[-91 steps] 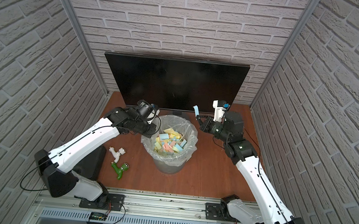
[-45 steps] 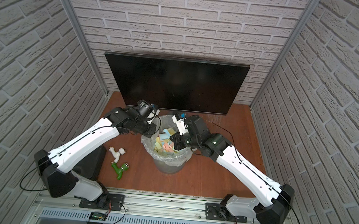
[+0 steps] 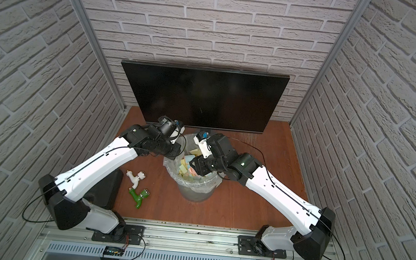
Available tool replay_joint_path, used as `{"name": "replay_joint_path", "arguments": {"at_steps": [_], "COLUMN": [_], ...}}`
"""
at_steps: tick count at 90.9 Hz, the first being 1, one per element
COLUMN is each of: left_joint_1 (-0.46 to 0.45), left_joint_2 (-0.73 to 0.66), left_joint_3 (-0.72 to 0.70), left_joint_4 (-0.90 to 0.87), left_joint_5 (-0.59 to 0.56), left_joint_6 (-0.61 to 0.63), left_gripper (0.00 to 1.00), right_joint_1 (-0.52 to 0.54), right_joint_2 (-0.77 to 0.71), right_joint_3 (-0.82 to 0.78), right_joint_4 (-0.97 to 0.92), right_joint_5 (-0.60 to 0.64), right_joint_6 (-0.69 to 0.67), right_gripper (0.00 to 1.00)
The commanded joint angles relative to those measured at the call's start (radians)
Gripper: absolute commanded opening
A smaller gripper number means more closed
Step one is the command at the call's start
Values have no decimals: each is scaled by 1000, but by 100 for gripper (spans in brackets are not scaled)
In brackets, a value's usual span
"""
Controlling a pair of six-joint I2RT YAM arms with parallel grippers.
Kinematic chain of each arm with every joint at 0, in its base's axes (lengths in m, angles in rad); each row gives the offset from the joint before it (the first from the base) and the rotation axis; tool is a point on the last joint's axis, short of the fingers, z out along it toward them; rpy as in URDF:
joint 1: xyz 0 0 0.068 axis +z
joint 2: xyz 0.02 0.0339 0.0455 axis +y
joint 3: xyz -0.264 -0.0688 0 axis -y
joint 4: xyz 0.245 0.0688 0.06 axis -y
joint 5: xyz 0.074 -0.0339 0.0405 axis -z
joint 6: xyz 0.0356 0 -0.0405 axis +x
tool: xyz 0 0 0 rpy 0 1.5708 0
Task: Remove the sticky note from the monitor
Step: Place the sticky note in the trash bin.
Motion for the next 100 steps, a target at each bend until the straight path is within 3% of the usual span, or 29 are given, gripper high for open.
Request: {"name": "replay_joint_path", "arguments": {"at_steps": [1,8,25,53,63,81,87,100], "left_joint_1": [-6,-5,-6,-6,-4,10,16,21], "left_joint_2": [-28,-31,-61,-130,-159,-191,-201,-240], "left_joint_3": [-6,1,57,93,93,114,124,146], "left_joint_4": [17,15,5,0,11,4,-4,-31], "left_joint_5": [0,-1,-9,-19,-32,-58,-68,-166], "left_joint_6": [-3,-2,8,19,20,25,29,41], "left_gripper": [34,38,67,81,97,98,98,98], "right_joint_1": [4,2,-15,-51,-54,-60,-60,-60], "right_joint_2": [-37,-32,-46,-113,-136,-179,-200,-247], "right_joint_3": [26,26,-4,-40,-38,-30,-33,-39], "right_joint_4": [46,51,112,229,238,233,226,190], "right_joint_5": [-15,-23,-68,-142,-115,-36,15,142], "right_joint_6": [11,18,74,140,144,142,140,134], "right_gripper": [53,54,58,61,61,62,67,72]}}
